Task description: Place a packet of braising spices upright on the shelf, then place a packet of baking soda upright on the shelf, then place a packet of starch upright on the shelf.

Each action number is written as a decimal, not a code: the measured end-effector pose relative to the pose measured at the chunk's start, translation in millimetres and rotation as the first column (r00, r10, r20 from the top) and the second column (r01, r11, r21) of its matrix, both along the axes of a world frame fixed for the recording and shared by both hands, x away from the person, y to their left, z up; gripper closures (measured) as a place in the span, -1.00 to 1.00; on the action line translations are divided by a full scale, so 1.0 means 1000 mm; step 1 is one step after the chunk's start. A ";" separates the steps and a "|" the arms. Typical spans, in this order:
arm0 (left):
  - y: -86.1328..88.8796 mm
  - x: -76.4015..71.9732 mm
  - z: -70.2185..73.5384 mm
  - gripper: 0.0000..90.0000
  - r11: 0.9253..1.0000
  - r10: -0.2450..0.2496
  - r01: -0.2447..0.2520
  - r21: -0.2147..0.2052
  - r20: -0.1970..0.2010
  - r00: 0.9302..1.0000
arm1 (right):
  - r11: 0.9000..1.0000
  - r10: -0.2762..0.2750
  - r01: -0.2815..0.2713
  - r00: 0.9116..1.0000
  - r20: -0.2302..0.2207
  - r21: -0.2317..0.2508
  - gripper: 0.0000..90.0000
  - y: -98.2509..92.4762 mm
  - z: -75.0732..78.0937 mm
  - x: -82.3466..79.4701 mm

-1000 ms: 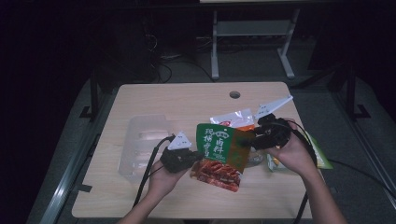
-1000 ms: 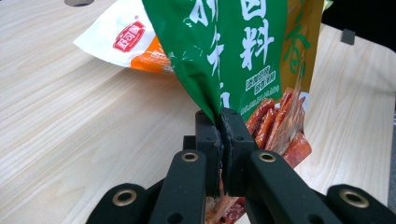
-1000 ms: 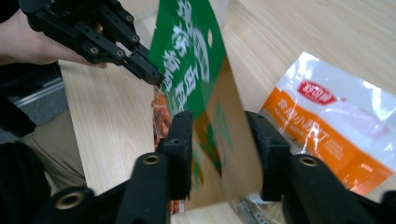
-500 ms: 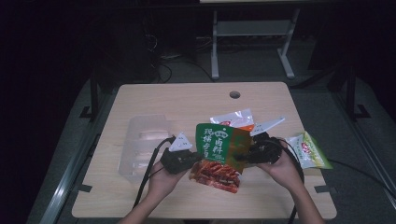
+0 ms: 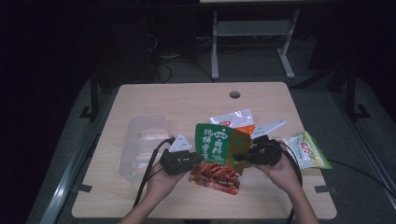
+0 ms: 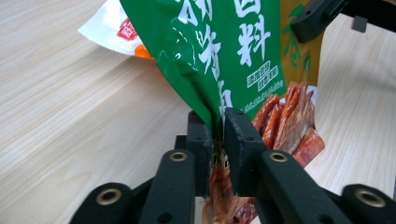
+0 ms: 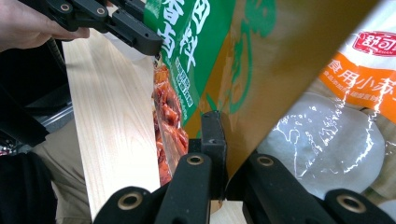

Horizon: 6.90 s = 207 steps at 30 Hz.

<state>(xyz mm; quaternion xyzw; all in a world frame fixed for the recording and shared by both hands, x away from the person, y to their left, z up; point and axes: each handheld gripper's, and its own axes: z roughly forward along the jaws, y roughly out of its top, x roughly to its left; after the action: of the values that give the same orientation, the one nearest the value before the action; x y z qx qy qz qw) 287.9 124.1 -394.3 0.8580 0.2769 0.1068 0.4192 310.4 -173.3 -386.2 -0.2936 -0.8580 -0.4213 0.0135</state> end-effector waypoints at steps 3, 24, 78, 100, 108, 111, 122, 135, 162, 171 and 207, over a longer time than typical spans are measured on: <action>0.001 -0.002 0.001 0.59 1.000 0.008 -0.008 0.001 -0.001 1.000 | 1.000 -0.001 0.001 1.000 0.003 0.005 1.00 -0.002 0.001 -0.002; 0.004 -0.028 0.006 0.07 0.999 -0.032 0.032 -0.008 0.018 0.999 | 1.000 -0.012 0.011 0.999 0.037 0.017 1.00 -0.008 0.012 -0.008; 0.029 -0.061 -0.008 -0.49 0.986 -0.144 0.148 -0.080 0.061 0.988 | 0.997 0.069 -0.070 0.992 0.103 0.008 1.00 0.031 0.083 0.015; 0.027 -0.062 -0.008 -0.49 0.983 -0.164 0.169 -0.076 0.069 0.984 | 0.997 0.067 -0.072 0.988 0.136 0.033 1.00 0.049 0.113 0.038; 0.023 -0.063 -0.012 -0.51 0.981 -0.174 0.179 -0.077 0.065 0.983 | 0.995 0.073 -0.083 0.985 0.154 0.058 1.00 0.071 0.130 0.055; 0.021 -0.064 -0.013 -0.51 0.980 -0.178 0.182 -0.078 0.062 0.982 | 0.994 0.075 -0.086 0.985 0.154 0.065 1.00 0.081 0.134 0.061; 0.018 -0.066 -0.015 -0.51 0.979 -0.190 0.193 -0.066 0.055 0.980 | 0.991 0.098 -0.110 0.983 0.155 0.074 1.00 0.115 0.137 0.077; 0.026 -0.064 -0.013 -0.52 0.981 -0.181 0.184 -0.057 0.053 0.982 | 0.988 0.123 -0.136 0.980 0.157 0.076 1.00 0.156 0.127 0.101; 0.033 -0.063 -0.025 -0.52 0.983 -0.177 0.178 -0.030 0.034 0.984 | 0.990 0.108 -0.116 0.988 0.108 0.075 1.00 0.238 0.083 0.144; 0.034 -0.063 -0.024 -0.52 0.985 -0.169 0.170 -0.035 0.033 0.985 | 0.990 0.109 -0.115 0.991 0.079 0.085 1.00 0.250 0.069 0.148; 0.032 -0.058 -0.029 -0.51 0.986 -0.165 0.165 -0.022 0.023 0.986 | 0.997 0.083 -0.082 0.996 0.046 -0.007 0.81 0.225 0.044 0.160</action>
<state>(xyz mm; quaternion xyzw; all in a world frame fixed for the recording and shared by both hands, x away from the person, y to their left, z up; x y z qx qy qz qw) 229.7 156.5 -423.0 0.8718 0.2017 0.0774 0.4397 470.0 51.8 -341.8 -0.2481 -0.8706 -0.4248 0.0103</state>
